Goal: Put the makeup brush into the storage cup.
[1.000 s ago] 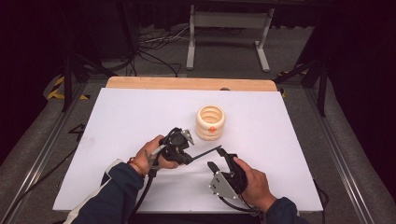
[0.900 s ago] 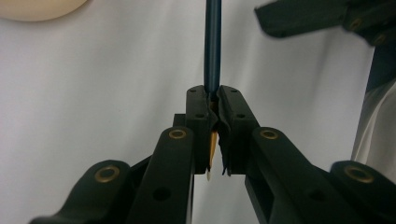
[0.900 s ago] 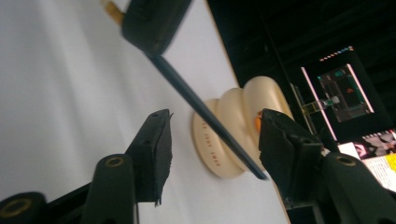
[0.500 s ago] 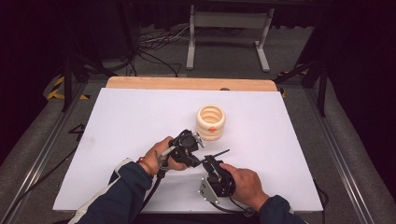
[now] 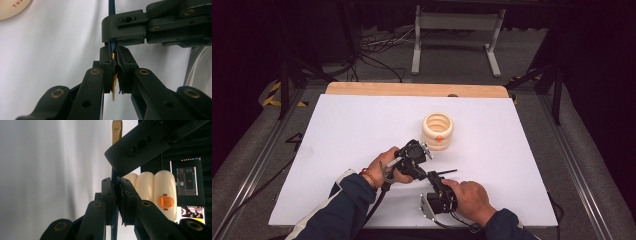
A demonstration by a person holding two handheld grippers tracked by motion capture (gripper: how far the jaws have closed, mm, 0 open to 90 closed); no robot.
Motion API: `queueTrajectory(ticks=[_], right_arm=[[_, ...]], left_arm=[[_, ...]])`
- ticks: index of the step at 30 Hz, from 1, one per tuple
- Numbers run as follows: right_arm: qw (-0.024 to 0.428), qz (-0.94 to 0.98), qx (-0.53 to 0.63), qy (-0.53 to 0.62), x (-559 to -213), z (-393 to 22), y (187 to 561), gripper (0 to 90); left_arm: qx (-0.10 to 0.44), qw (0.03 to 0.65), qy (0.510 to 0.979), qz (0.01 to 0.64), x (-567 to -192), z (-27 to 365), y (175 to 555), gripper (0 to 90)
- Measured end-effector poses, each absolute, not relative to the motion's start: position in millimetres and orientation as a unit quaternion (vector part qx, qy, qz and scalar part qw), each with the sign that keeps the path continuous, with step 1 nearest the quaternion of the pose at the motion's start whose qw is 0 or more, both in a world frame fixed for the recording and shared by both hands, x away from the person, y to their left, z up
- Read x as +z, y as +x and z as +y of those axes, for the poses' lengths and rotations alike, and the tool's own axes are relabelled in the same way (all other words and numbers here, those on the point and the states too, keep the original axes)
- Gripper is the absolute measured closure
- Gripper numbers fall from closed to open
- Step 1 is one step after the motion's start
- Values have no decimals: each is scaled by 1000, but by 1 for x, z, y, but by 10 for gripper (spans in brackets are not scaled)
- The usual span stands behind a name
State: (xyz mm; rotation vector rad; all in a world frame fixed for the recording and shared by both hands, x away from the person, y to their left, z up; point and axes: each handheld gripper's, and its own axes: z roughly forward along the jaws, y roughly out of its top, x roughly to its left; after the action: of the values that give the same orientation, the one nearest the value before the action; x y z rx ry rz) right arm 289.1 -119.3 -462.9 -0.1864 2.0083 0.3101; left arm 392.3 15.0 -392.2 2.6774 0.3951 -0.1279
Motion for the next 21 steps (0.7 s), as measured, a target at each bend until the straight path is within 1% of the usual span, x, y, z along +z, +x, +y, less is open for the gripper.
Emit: queueTrajectory(ticks=[3,4,5,6,7,8,10,12,13,14,15,17,18,21], right_arm=[[521,842,128,-65,-461,-121,289,839],[522,841,132,-61,-460,-122,290,840],[522,841,132,-61,-460,-122,290,840],[521,841,130,-64,-458,-124,292,839],[521,841,130,-64,-458,-124,292,839],[522,841,130,-62,-457,-124,292,840],[521,841,129,-62,-455,-126,293,840],[522,840,138,-53,-454,-127,293,840],[527,837,137,-52,-453,-128,294,840],[525,838,138,-48,-451,-130,294,839],[524,839,143,-43,-450,-131,294,839],[522,839,151,-37,-447,-133,296,840],[520,839,159,-25,-446,-135,296,840],[514,840,176,-11,-441,-139,297,840]], left_arm=[[-36,237,960,143,-389,17,391,829],[-27,252,957,140,-387,19,390,820],[-27,252,957,140,-387,19,390,808],[-12,287,948,135,-381,26,387,766],[-12,287,948,135,-381,26,387,730],[11,306,942,137,-377,31,384,730],[40,348,929,120,-371,41,378,687],[64,386,914,104,-368,53,371,623],[85,399,907,101,-366,59,367,596],[104,405,903,100,-366,64,364,563],[112,414,898,100,-365,69,361,531],[132,429,888,104,-366,81,356,496],[141,432,884,108,-367,85,354,449],[162,445,872,119,-371,97,348,378]])
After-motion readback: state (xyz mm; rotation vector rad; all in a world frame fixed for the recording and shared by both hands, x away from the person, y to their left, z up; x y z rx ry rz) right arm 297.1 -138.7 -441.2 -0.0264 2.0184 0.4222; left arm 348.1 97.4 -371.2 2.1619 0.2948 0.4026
